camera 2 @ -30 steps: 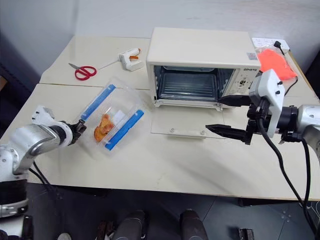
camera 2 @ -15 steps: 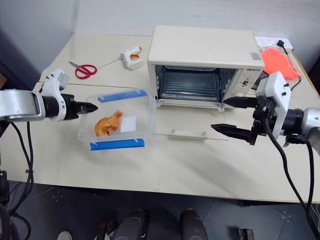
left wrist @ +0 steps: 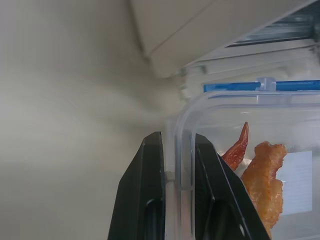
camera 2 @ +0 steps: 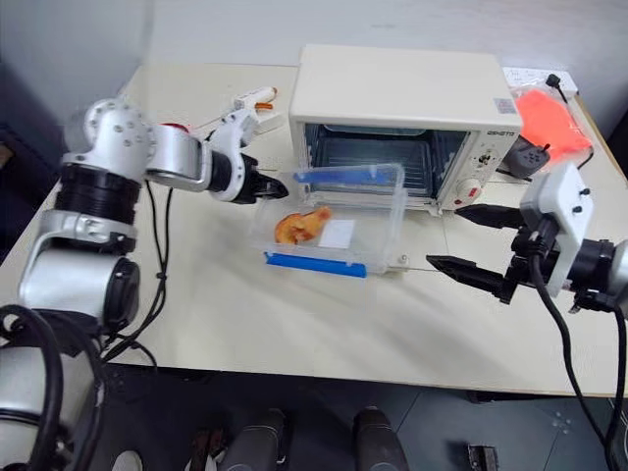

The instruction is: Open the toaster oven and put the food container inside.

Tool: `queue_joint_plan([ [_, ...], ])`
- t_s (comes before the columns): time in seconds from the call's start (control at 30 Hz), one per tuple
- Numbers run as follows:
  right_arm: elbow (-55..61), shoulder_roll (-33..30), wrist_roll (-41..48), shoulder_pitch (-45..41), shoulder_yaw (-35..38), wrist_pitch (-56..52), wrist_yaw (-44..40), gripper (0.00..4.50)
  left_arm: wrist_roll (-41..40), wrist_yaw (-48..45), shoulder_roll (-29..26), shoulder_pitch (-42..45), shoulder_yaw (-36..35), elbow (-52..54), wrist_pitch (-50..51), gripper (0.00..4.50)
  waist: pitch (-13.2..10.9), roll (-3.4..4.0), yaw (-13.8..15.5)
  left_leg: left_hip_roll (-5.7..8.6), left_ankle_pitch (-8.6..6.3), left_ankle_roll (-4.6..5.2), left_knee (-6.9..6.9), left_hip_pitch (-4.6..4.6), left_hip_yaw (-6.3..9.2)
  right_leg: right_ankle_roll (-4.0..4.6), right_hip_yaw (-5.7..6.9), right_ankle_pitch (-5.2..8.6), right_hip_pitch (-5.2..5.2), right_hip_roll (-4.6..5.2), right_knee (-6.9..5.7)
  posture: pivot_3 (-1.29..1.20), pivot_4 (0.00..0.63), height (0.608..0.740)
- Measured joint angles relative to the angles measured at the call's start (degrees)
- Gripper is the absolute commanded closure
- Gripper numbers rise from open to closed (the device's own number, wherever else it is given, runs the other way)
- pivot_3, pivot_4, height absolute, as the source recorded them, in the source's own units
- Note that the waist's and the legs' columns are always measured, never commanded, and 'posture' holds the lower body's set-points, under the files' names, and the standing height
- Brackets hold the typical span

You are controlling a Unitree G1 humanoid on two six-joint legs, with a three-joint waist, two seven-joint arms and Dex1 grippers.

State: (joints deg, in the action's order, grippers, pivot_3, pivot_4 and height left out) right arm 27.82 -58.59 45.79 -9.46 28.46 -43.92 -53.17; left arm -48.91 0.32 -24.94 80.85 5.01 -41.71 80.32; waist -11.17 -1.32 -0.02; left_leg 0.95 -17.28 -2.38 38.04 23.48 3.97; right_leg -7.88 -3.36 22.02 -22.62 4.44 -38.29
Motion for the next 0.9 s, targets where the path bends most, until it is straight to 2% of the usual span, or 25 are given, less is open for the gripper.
queue_joint_plan([
  [0.2,2.0,0.4,0.7,3.3,3.7,-0.2,2.1,0.00,9.1,0.4,8.2,3.9,-4.5,-7.4,-5.4,4.21,0.0,-0.09,0.1,0.13,0.16,0.10,0.06,-0.03,-0.03,-0.11,-0.06,-0.06,0.01,0.11,-0.18,0.00,0.150,0.740],
  [0.37,3.0,0.4,0.4,5.9,5.6,0.1,3.0,0.00,14.4,1.5,11.8,4.9,-7.7,-9.8,-8.1,4.21,-0.1,-0.12,0.7,0.21,0.26,0.11,0.07,-0.05,0.02,-0.20,-0.06,-0.10,0.04,0.15,-0.25,0.00,0.150,0.740],
  [0.67,2.8,0.4,-2.1,10.7,10.8,1.4,2.6,0.00,20.6,2.5,16.1,5.8,-11.6,-9.5,-7.0,4.21,-0.1,-0.15,1.8,0.30,0.24,0.14,0.08,-0.05,0.06,-0.24,-0.03,-0.12,0.10,0.23,-0.23,0.00,0.150,0.740],
  [0.73,2.8,0.6,-2.1,11.5,10.8,1.4,2.7,0.00,21.9,2.5,16.9,5.8,-11.7,-9.1,-6.2,3.51,-0.1,-0.15,2.1,0.31,0.24,0.14,0.11,-0.05,0.07,-0.24,-0.03,-0.13,0.12,0.23,-0.23,0.00,0.150,0.740],
  [0.77,3.0,1.0,-2.1,12.1,10.9,1.5,2.7,0.00,22.6,2.1,17.4,5.8,-11.6,-8.6,-5.5,3.39,-0.1,-0.15,2.3,0.32,0.24,0.14,0.12,-0.05,0.07,-0.25,-0.03,-0.13,0.12,0.23,-0.22,0.00,0.150,0.740],
  [0.9,3.3,1.8,-2.4,12.9,10.9,1.5,3.0,0.00,23.4,1.2,18.8,5.8,-11.8,-8.0,-3.4,2.21,-0.1,-0.16,2.6,0.33,0.24,0.15,0.12,-0.04,0.04,-0.26,-0.05,-0.13,0.11,0.23,-0.22,0.00,0.150,0.740],
])
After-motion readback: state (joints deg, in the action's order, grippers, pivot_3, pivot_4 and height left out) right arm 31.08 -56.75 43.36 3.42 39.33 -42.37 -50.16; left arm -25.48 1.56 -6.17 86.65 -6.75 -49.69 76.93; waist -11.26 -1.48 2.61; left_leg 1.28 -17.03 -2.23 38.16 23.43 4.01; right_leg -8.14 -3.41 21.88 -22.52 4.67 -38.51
